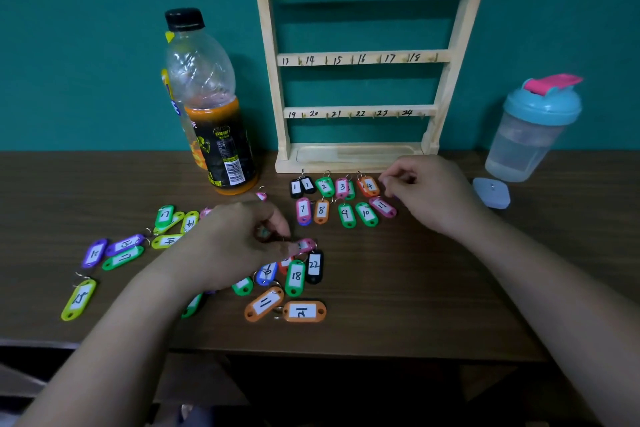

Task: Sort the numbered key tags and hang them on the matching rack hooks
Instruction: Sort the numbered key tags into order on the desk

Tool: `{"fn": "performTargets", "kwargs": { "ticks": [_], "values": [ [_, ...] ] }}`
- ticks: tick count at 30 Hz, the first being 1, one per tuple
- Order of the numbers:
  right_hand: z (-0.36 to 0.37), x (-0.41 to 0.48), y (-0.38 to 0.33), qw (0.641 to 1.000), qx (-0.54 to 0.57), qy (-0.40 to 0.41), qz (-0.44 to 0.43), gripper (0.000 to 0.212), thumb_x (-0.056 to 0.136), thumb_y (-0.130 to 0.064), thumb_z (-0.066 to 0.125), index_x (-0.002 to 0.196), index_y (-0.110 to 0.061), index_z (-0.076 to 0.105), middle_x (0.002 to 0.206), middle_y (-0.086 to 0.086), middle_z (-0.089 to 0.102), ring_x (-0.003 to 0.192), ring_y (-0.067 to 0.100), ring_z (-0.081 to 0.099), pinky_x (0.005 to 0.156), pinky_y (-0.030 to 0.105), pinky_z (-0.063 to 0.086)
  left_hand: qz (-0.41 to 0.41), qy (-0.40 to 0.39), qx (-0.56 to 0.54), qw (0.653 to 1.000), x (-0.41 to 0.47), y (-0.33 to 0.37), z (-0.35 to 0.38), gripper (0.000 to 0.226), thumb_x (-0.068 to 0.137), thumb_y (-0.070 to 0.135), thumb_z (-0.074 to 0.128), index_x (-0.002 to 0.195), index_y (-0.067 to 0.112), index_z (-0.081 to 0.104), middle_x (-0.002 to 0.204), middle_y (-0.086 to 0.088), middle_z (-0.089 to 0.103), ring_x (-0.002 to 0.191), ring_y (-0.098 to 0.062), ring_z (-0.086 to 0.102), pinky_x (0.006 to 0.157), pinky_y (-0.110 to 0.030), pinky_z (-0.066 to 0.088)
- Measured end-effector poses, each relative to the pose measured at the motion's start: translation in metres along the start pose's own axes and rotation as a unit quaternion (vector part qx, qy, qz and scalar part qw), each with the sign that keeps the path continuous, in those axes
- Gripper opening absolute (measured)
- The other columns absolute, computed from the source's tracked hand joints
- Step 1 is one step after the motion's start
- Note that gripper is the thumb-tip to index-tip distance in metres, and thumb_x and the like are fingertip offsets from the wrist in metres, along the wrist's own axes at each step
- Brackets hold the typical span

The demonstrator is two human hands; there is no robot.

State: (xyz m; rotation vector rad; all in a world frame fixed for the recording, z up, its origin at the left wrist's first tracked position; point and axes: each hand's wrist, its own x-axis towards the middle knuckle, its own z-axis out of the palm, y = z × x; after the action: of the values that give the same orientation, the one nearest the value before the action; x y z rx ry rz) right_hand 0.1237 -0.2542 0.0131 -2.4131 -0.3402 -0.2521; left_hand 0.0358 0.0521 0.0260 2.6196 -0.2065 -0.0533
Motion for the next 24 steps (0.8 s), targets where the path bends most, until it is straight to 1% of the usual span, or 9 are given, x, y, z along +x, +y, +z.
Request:
{"fn": "performTargets", "kwargs": {
  "ticks": [2, 4, 9, 12, 15, 17, 21, 23, 24],
  "values": [
    [0.003, -0.004, -0.008, 1.000, 0.002, -0.005, -0.019, 0.015, 0.103, -0.030, 0.067, 0.111, -0.031, 0.080, 0.100, -0.016, 0.075, 0.099, -0.001, 0.063, 0.071, 0.013, 0.039, 0.003, 0.002, 0.011, 1.000, 0.000, 0.002, 0.003, 0.032, 0.079, 0.067, 0.077, 0.094, 0.040, 0.072, 0.104, 0.018, 0.060, 0.099, 0.000, 0.057, 0.080, -0.023, 0.046],
    [0.008, -0.010, -0.018, 0.999, 0.005, -0.021, -0.035, 0.015, 0.103, -0.031, 0.067, 0.112, -0.033, 0.079, 0.101, -0.018, 0.073, 0.096, -0.004, 0.062, 0.071, 0.014, 0.041, 0.003, 0.003, 0.020, 1.000, 0.001, 0.003, 0.006, 0.026, 0.081, 0.061, 0.080, 0.093, 0.040, 0.071, 0.104, 0.017, 0.059, 0.099, -0.001, 0.057, 0.081, -0.026, 0.047],
    [0.025, -0.026, -0.042, 0.995, 0.029, -0.062, -0.071, 0.014, 0.102, -0.031, 0.068, 0.109, -0.035, 0.079, 0.095, -0.019, 0.071, 0.091, -0.007, 0.062, 0.073, 0.014, 0.042, -0.004, 0.001, 0.023, 1.000, 0.004, 0.005, 0.010, 0.019, 0.083, 0.051, 0.084, 0.089, 0.039, 0.070, 0.101, 0.018, 0.059, 0.094, -0.003, 0.057, 0.076, -0.028, 0.047],
    [0.034, -0.033, -0.052, 0.992, 0.024, -0.088, -0.087, 0.014, 0.102, -0.031, 0.068, 0.110, -0.037, 0.078, 0.096, -0.023, 0.069, 0.094, -0.011, 0.061, 0.073, 0.007, 0.041, -0.016, -0.002, 0.009, 1.000, 0.004, 0.007, 0.009, 0.018, 0.084, 0.045, 0.085, 0.089, 0.037, 0.069, 0.097, 0.016, 0.063, 0.090, -0.004, 0.060, 0.074, -0.029, 0.050],
    [0.043, -0.038, -0.058, 0.987, 0.039, -0.120, -0.100, 0.016, 0.102, -0.029, 0.069, 0.114, -0.035, 0.077, 0.102, -0.024, 0.070, 0.099, -0.011, 0.062, 0.081, 0.009, 0.045, -0.012, 0.023, -0.011, 1.000, 0.004, 0.005, 0.008, 0.016, 0.086, 0.037, 0.085, 0.085, 0.033, 0.069, 0.084, 0.014, 0.068, 0.081, -0.001, 0.063, 0.067, -0.021, 0.049],
    [0.047, -0.040, -0.061, 0.984, 0.056, -0.131, -0.108, 0.017, 0.101, -0.029, 0.071, 0.117, -0.033, 0.076, 0.107, -0.022, 0.072, 0.102, -0.011, 0.062, 0.084, 0.008, 0.047, -0.002, 0.045, -0.027, 0.999, 0.003, 0.004, 0.007, 0.015, 0.087, 0.032, 0.085, 0.084, 0.031, 0.070, 0.083, 0.014, 0.070, 0.082, 0.002, 0.062, 0.065, -0.016, 0.046],
    [0.049, -0.039, -0.064, 0.981, 0.102, -0.125, -0.110, 0.017, 0.099, -0.031, 0.075, 0.116, -0.032, 0.077, 0.102, -0.022, 0.074, 0.101, -0.012, 0.063, 0.083, 0.006, 0.047, 0.015, 0.061, -0.106, 0.992, 0.002, 0.005, 0.003, 0.010, 0.088, 0.034, 0.084, 0.085, 0.033, 0.074, 0.084, 0.012, 0.074, 0.079, -0.005, 0.068, 0.077, -0.036, 0.058],
    [0.047, -0.038, -0.066, 0.976, 0.141, -0.124, -0.106, 0.016, 0.098, -0.027, 0.076, 0.113, -0.031, 0.078, 0.094, -0.021, 0.076, 0.096, -0.009, 0.067, 0.084, 0.013, 0.050, 0.021, 0.058, -0.166, 0.984, 0.001, 0.008, 0.003, 0.004, 0.090, 0.034, 0.082, 0.089, 0.034, 0.078, 0.086, 0.007, 0.076, 0.081, -0.016, 0.071, 0.080, -0.042, 0.058],
    [0.046, -0.037, -0.066, 0.974, 0.158, -0.126, -0.104, 0.015, 0.098, -0.025, 0.076, 0.113, -0.029, 0.078, 0.093, -0.019, 0.077, 0.095, -0.006, 0.069, 0.087, 0.021, 0.053, 0.024, 0.060, -0.188, 0.980, 0.001, 0.011, 0.003, 0.002, 0.091, 0.034, 0.081, 0.091, 0.034, 0.079, 0.086, 0.005, 0.077, 0.081, -0.020, 0.071, 0.080, -0.044, 0.059]
  ]
}}
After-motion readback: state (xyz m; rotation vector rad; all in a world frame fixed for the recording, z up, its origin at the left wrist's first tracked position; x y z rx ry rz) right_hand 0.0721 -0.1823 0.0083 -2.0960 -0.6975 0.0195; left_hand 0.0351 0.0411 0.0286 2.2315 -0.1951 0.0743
